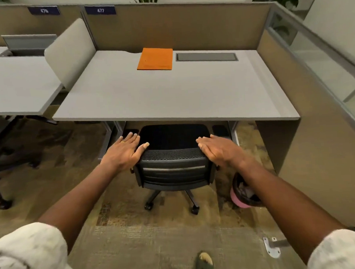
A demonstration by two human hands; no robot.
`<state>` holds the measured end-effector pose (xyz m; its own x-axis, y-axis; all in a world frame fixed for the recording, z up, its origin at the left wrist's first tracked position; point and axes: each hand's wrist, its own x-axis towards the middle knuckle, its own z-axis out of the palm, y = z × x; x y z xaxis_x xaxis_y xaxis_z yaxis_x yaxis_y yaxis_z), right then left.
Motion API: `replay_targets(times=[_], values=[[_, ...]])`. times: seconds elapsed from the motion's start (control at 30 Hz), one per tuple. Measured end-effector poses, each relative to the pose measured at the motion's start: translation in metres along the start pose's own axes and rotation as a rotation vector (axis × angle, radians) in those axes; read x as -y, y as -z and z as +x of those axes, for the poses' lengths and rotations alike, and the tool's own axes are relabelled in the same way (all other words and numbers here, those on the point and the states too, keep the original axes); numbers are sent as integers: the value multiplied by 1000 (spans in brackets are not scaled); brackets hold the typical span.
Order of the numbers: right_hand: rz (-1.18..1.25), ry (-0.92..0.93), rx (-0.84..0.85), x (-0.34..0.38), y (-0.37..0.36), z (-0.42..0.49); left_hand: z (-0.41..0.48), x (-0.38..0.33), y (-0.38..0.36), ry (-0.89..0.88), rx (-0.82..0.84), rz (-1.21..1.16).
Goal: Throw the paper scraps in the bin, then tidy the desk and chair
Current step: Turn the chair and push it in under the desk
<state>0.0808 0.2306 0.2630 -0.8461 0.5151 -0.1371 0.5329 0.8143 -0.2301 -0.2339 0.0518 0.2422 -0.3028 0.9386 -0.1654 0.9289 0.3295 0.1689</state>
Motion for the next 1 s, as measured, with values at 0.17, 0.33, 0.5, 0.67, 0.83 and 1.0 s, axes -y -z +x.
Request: replay_targets(times=[0.17,0.33,0.5,0.67,0.83,1.0], values=[[-1,-12,-6,-43,14,39,53,-16,15,34,3,14],[13,-12,-46,-78,25,71,97,-27,27,15,5,49],[-21,9,5,-103,33,101,137,-30,31,10,13,81],[-37,-40,11,-124,40,128,177,-24,37,-18,14,111],[-62,-33,0,-130,44,147,203,-16,39,-36,4,112],[-80,-54,1,-134,49,158,222,-14,38,-43,-10,91]])
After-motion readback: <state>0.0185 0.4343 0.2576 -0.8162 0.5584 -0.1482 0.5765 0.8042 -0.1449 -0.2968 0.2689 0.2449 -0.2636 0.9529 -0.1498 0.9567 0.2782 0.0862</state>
